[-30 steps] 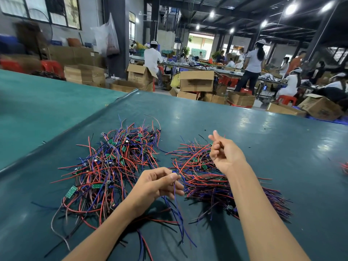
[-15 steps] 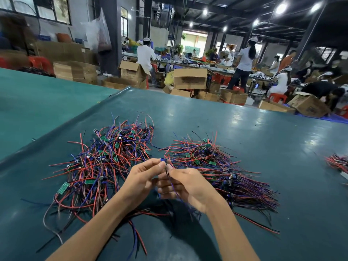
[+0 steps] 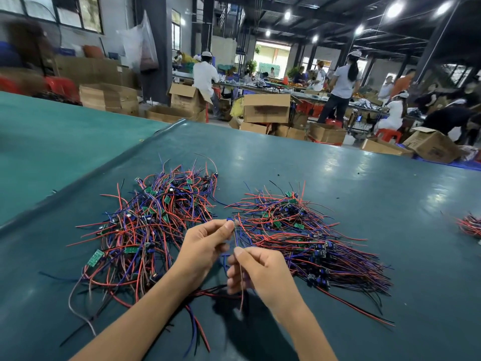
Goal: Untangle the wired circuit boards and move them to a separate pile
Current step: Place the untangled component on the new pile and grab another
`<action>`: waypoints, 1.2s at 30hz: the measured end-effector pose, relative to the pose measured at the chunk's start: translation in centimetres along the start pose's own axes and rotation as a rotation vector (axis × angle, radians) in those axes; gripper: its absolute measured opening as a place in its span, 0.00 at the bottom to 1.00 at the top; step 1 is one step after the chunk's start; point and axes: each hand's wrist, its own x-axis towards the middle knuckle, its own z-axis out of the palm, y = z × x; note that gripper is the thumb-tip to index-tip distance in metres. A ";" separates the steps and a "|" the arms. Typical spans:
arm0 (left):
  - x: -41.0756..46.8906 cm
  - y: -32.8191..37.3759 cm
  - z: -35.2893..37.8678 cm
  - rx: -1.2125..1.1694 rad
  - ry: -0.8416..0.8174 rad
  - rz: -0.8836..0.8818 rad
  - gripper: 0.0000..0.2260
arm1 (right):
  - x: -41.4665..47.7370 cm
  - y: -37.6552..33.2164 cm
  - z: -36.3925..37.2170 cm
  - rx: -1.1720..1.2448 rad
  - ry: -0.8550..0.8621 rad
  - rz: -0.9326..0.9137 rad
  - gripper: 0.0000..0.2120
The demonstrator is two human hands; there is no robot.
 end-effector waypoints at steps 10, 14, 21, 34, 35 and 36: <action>0.6 0.9 -0.3 -0.094 0.227 0.097 0.12 | -4.9 -0.3 0.8 -0.013 -0.039 0.062 0.14; 0.4 0.9 0.0 -0.113 0.262 0.124 0.08 | -5.4 -0.8 0.1 0.007 0.006 0.118 0.14; 0.5 1.3 0.9 -0.193 0.186 0.082 0.06 | -5.8 -2.0 -2.9 -0.622 0.126 0.160 0.32; -1.5 3.7 4.2 0.502 -0.473 -0.084 0.14 | -1.8 -2.3 -3.9 0.064 0.104 -0.169 0.18; -1.5 3.9 4.2 0.513 -0.491 -0.096 0.15 | -1.9 -2.3 -3.9 0.118 0.107 -0.164 0.17; -1.4 4.0 4.3 0.517 -0.504 -0.114 0.15 | -1.9 -2.3 -3.9 0.165 0.120 -0.162 0.17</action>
